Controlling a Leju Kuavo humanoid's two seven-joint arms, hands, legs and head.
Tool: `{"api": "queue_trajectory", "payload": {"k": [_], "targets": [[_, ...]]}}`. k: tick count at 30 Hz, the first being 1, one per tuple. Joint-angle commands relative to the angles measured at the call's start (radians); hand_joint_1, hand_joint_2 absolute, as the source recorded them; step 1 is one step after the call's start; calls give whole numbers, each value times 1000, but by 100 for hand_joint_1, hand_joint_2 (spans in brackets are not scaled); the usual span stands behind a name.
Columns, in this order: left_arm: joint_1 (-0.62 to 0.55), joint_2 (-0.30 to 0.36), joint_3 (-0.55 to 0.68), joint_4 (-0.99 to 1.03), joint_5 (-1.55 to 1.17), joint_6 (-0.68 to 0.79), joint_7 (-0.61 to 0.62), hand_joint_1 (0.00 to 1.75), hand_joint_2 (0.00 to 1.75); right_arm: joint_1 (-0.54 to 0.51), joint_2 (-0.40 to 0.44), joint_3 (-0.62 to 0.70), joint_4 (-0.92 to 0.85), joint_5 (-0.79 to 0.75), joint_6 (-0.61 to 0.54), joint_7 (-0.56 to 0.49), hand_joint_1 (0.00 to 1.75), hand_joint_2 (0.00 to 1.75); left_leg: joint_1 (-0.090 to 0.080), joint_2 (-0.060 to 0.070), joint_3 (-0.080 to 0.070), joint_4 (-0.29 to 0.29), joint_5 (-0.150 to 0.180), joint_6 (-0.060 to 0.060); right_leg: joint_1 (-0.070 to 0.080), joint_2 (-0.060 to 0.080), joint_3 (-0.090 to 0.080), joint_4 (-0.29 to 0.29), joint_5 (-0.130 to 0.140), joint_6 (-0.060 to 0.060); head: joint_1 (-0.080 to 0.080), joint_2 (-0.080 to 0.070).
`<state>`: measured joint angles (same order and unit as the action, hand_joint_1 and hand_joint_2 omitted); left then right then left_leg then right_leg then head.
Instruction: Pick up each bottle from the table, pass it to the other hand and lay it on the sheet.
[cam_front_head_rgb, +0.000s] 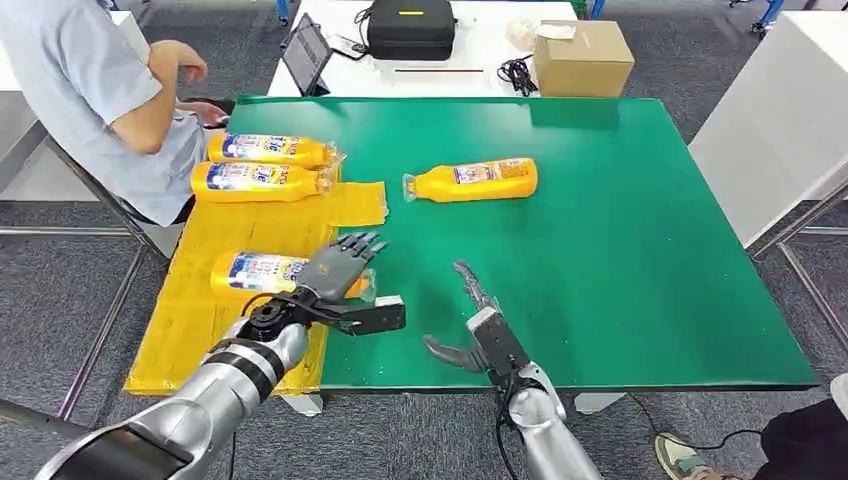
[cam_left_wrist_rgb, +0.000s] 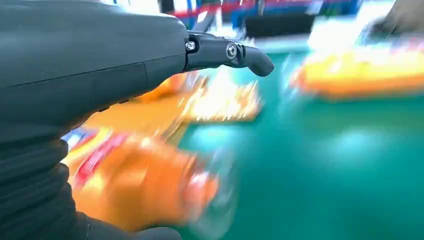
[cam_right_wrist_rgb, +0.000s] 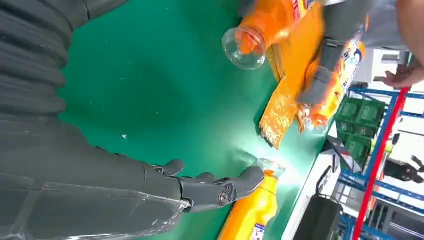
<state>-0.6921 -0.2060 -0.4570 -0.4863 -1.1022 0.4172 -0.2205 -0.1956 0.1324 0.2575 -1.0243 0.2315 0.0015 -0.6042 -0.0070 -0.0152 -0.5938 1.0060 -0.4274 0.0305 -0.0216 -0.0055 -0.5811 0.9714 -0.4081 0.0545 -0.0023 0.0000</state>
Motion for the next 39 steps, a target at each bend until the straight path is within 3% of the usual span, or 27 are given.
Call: {"api": "queue_trajectory", "payload": {"k": [1,6,8,10,13,14,15,16,17,18,19,20,21,22,23,24,26,31,36,39], "targets": [[106,18,-106,-284,148,51,-39,0,175,30,-2,-44,-26,5,-54,-28,0,175,1,2,2,1,-2,-2,1,1,2,0,-1,-3,0,0],[178,34,-111,-393,221,123,-63,0,175,53,-3,-48,-45,4,-63,-24,0,175,1,2,0,0,-1,-1,1,1,0,0,0,-2,0,0],[249,25,-85,-489,394,114,-142,0,175,73,7,-64,-60,-16,-76,-27,0,175,1,3,1,0,-2,-2,1,2,1,-1,-1,-2,0,0],[342,12,-58,-590,638,34,-212,0,175,110,37,-120,-108,-164,-14,14,0,175,1,4,1,0,-2,-2,1,3,0,0,-1,-2,0,0],[376,22,-84,-625,681,41,-215,0,175,131,32,-110,-146,-181,-22,26,0,175,0,2,0,-1,-1,-1,0,1,-1,-1,-1,-1,0,0],[405,6,-60,-644,784,27,-220,0,175,145,36,-113,-175,-167,-76,13,0,175,1,3,0,0,-2,-2,1,2,0,-1,-1,-2,0,0],[429,-5,-55,-652,840,26,-218,0,175,167,62,-144,-216,-174,-162,6,0,0,1,3,-1,0,-2,-2,1,2,-1,0,-1,-2,0,0],[461,-9,-66,-662,870,60,-235,0,175,190,89,-156,-268,-156,-289,83,0,0,0,2,-2,0,-1,-1,0,1,-3,0,-1,-1,0,0],[491,-19,-59,-665,944,59,-228,0,175,207,81,-127,-319,-151,-325,117,0,0,1,3,-1,0,-3,-2,1,2,-2,0,-2,-2,0,0],[502,-13,-76,-656,991,50,-239,0,175,223,66,-103,-365,-152,-353,107,0,0,0,2,-3,-1,-2,-1,0,1,-4,0,-1,-2,0,0],[515,-13,-81,-649,1076,29,-250,0,175,235,19,-53,-416,-28,-455,50,0,0,0,2,-3,-1,-2,-1,0,1,-4,0,-1,-2,0,0],[514,-6,-96,-639,1114,18,-247,0,175,241,-10,-40,-439,114,-570,19,0,175,0,3,-1,0,-3,-2,1,2,-2,0,-2,-2,0,0],[508,1,-112,-626,1107,19,-241,0,175,248,-25,-49,-456,210,-660,3,0,175,0,2,-3,-1,-1,-1,0,1,-4,0,-1,-1,0,0],[503,4,-125,-615,1075,53,-243,0,175,253,-54,-56,-472,251,-670,20,0,175,1,2,-1,0,-3,-2,1,1,-1,-1,-2,-3,0,0],[507,4,-125,-614,1069,62,-243,0,175,250,-72,-77,-456,401,-700,55,0,175,1,0,-2,0,-3,-1,1,-1,-2,-1,-2,-2,0,0],[510,5,-125,-614,1069,61,-243,0,175,250,-82,-82,-456,394,-697,53,0,175,0,1,-5,-1,-1,-1,0,0,-5,-1,-1,-1,0,0],[514,13,-135,-627,1046,50,-221,0,175,244,-70,-156,-416,578,-700,55,0,175,1,0,-3,-1,-2,-1,1,-2,-3,-2,-1,-2,0,0],[543,20,-129,-656,1042,33,-205,0,175,233,-99,-151,-365,572,-700,69,0,175,0,2,-4,-1,-2,-1,0,1,-4,-2,0,-1,0,0],[575,38,-137,-687,1058,-37,-180,0,175,186,-145,-99,-282,688,-700,166,0,175,0,5,-2,-1,-2,-1,1,3,-3,-2,0,-2,0,0],[571,48,-156,-679,868,99,-187,0,175,138,-158,-46,-224,648,-642,215,0,175,0,4,-3,-1,-2,-1,0,3,-4,-2,0,-1,0,0]]}}
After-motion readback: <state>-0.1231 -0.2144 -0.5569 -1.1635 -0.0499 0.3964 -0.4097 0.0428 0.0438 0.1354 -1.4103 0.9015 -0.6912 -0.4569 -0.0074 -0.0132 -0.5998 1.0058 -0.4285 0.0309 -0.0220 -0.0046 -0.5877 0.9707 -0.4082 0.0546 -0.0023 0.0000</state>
